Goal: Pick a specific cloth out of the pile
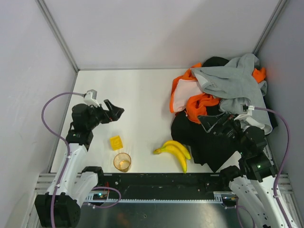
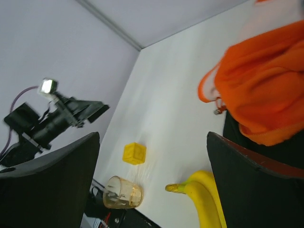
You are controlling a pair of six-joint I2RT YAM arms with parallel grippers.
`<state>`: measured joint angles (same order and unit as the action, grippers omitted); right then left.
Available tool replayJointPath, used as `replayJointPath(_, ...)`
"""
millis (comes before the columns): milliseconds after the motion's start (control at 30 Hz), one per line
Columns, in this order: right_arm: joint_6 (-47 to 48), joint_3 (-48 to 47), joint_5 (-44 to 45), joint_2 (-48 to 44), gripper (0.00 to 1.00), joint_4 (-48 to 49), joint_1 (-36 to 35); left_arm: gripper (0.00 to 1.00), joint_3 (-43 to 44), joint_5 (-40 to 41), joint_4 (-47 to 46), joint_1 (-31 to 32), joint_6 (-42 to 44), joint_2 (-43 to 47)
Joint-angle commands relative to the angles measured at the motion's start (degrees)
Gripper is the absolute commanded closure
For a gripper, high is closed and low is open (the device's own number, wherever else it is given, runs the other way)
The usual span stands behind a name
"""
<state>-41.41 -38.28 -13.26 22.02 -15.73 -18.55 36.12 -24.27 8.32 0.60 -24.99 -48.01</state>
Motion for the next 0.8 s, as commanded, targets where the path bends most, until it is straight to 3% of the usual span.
replayJointPath(0,0.7,-4.4,10.8,1.5,0.01,-7.3,0.0,0.0,2.9,2.8,0.5,-0.4,-2.3,2.0)
replayJointPath(200,9.3,-6.0,15.0,-0.3,0.01,-10.0,1.2,0.0,4.0,0.1,1.2,-1.8,-3.9,1.7)
replayJointPath(600,11.0,-6.7,16.6,3.6,0.01,-17.0,2.1,0.0,5.9,-16.0,1.5,-3.4,-2.1,-7.6)
replayJointPath(767,10.2,-6.7,19.2,6.7,0.01,-20.4,2.1,0.0,8.2,-15.0,6.7,-3.4,0.3,-11.2)
